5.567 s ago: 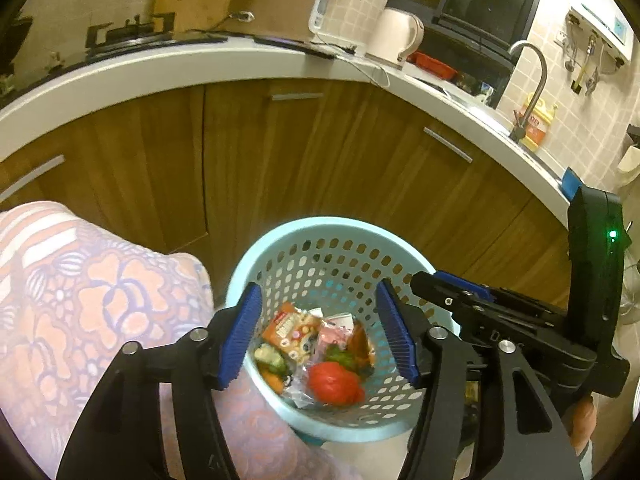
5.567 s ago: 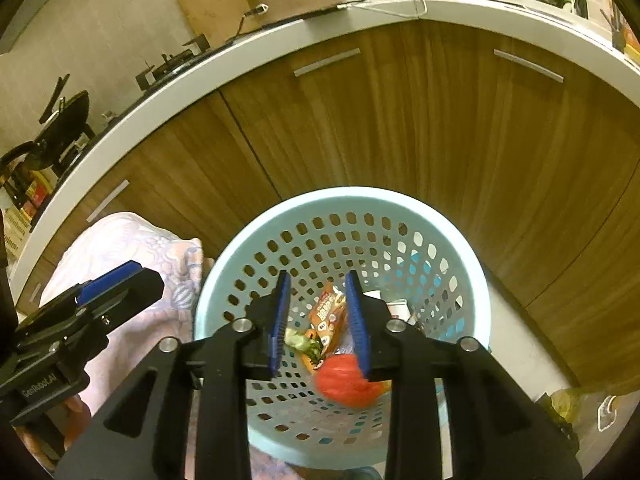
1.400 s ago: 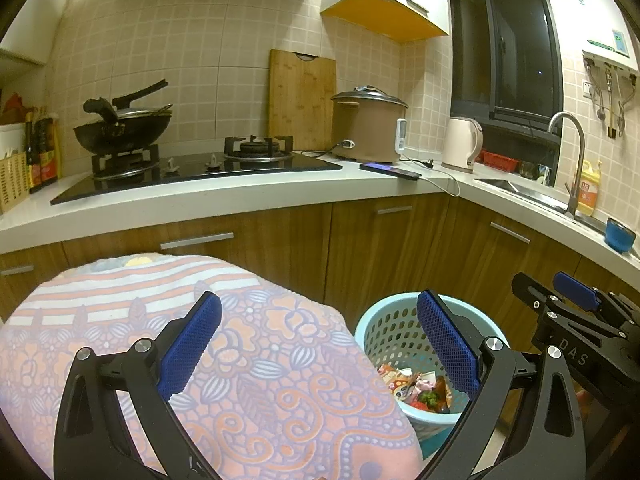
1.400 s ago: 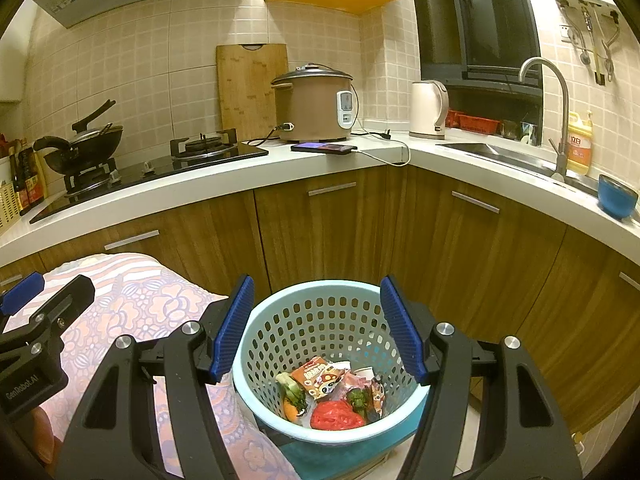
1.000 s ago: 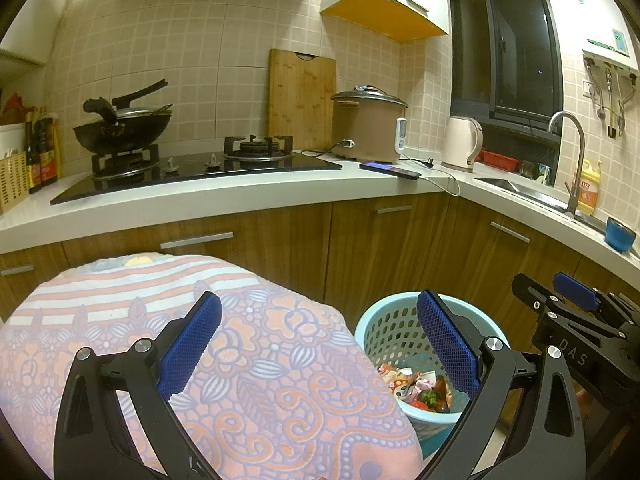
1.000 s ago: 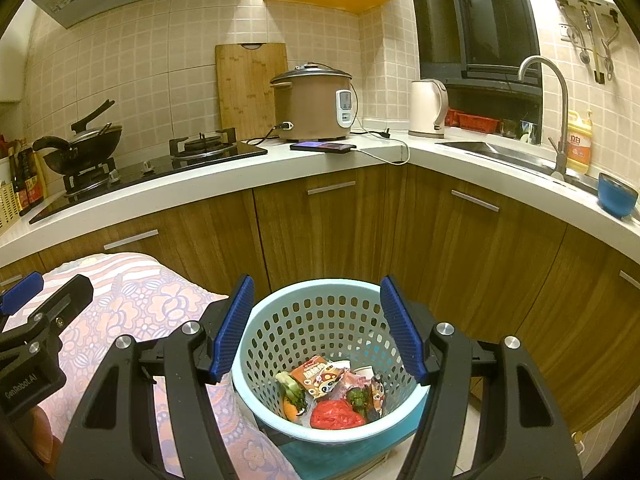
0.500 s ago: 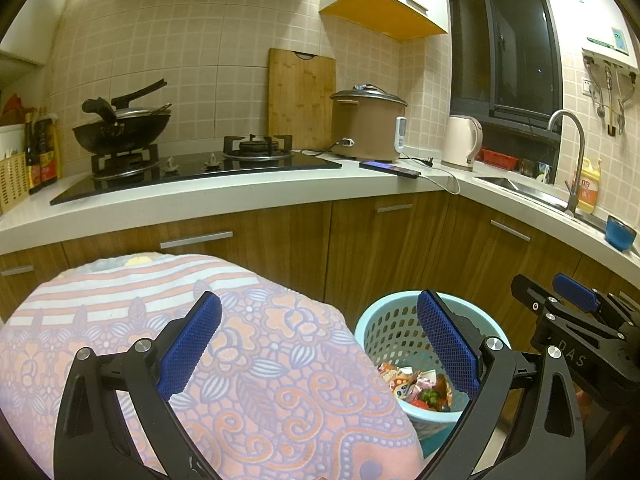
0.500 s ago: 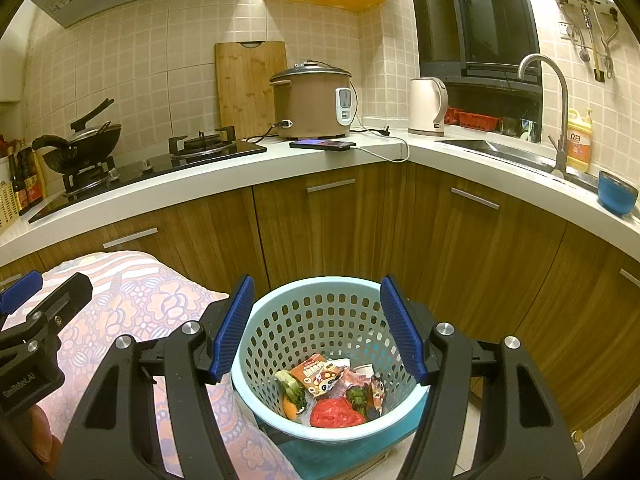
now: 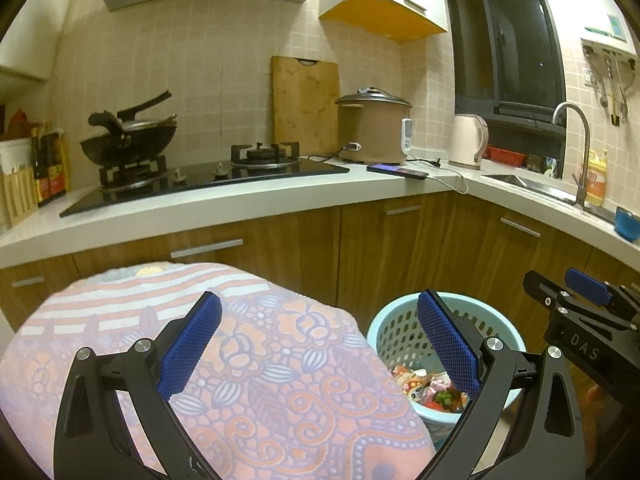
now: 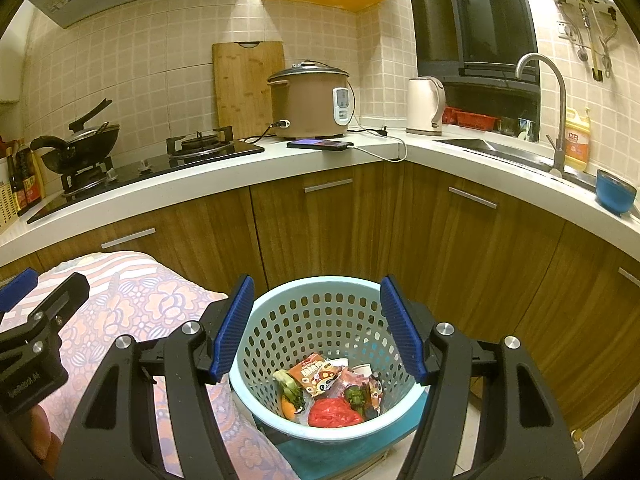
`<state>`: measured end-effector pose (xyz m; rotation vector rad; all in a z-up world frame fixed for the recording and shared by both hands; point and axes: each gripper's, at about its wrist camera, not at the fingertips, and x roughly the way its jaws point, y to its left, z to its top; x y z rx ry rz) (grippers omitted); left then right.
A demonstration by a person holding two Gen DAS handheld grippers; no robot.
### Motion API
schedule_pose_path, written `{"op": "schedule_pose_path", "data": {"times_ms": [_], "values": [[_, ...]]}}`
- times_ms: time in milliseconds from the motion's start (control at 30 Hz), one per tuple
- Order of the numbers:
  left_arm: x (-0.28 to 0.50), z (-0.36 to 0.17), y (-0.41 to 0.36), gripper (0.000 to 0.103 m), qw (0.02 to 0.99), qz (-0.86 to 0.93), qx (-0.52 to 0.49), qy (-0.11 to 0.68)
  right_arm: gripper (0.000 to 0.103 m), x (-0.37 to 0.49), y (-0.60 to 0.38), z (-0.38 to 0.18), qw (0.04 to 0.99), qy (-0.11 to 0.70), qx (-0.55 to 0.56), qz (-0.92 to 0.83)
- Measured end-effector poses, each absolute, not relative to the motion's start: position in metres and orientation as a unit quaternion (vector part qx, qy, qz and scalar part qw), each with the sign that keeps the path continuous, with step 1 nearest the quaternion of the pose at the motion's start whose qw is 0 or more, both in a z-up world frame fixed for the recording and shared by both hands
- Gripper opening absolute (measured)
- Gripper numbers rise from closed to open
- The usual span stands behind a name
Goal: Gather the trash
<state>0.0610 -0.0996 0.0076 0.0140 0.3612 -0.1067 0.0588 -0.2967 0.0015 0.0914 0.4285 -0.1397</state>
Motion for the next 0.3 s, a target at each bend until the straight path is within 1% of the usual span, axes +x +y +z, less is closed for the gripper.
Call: {"op": "schedule_pose_path", "data": {"times_ms": [300], "values": [[0.0603, 0.0128, -0.0965, 0.095, 0.980, -0.069, 0.004, 0.185, 0.062, 0.0540, -0.2930, 0.0054, 0.975, 0.208, 0.045, -0.071]]}}
